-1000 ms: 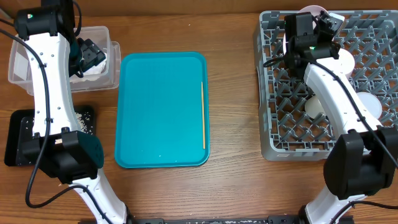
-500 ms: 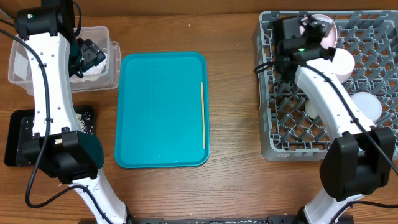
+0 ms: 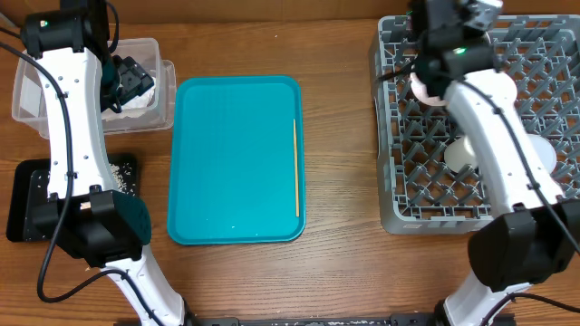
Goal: Sort waste into correct bins and load items into the dishwasher
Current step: 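Release the plate and raise the right gripper out of the rack, then reach the right gripper to the wooden chopstick on the teal tray and grasp it, then lift the chopstick and carry it right into the rack, then drop the chopstick into the rack and pull the right gripper back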
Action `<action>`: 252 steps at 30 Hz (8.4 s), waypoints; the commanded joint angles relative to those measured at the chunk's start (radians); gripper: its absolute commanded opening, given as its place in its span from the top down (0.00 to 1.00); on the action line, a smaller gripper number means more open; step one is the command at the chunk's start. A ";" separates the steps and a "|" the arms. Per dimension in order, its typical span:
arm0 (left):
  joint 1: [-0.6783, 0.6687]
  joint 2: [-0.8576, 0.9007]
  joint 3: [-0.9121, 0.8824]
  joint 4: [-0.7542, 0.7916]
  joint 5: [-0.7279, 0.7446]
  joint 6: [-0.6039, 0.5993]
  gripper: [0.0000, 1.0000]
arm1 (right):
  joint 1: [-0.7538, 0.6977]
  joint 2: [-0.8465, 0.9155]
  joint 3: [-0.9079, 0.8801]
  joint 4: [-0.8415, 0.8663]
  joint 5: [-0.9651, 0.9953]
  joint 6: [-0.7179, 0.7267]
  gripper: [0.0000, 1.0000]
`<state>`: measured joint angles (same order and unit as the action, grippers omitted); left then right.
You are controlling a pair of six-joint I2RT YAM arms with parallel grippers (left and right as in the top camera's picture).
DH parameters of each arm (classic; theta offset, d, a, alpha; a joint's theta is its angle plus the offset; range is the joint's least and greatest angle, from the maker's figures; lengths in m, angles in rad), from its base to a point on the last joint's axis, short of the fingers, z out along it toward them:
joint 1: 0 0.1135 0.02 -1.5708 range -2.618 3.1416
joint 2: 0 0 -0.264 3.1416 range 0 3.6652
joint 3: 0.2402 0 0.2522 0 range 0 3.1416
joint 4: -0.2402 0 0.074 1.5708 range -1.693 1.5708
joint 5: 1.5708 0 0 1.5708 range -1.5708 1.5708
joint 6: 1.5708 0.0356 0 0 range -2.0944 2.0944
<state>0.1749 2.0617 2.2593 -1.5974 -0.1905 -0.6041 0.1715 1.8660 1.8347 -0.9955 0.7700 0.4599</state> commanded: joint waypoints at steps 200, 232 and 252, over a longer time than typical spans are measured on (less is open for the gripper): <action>0.001 -0.009 0.001 0.002 0.005 -0.009 0.00 | 0.164 -0.171 0.371 -0.698 -0.681 -0.084 0.81; 0.001 -0.009 0.001 0.001 0.005 -0.009 0.00 | 0.395 -0.482 -0.196 -0.691 -0.657 0.032 0.00; 0.001 -0.009 0.001 0.002 0.005 -0.009 0.00 | 0.396 -0.522 -0.209 -0.368 -0.727 -0.124 0.00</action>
<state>0.1749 2.0617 2.2593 -1.5974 -0.1905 -0.6041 0.5694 1.3808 1.6356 -1.3750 0.0517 0.3614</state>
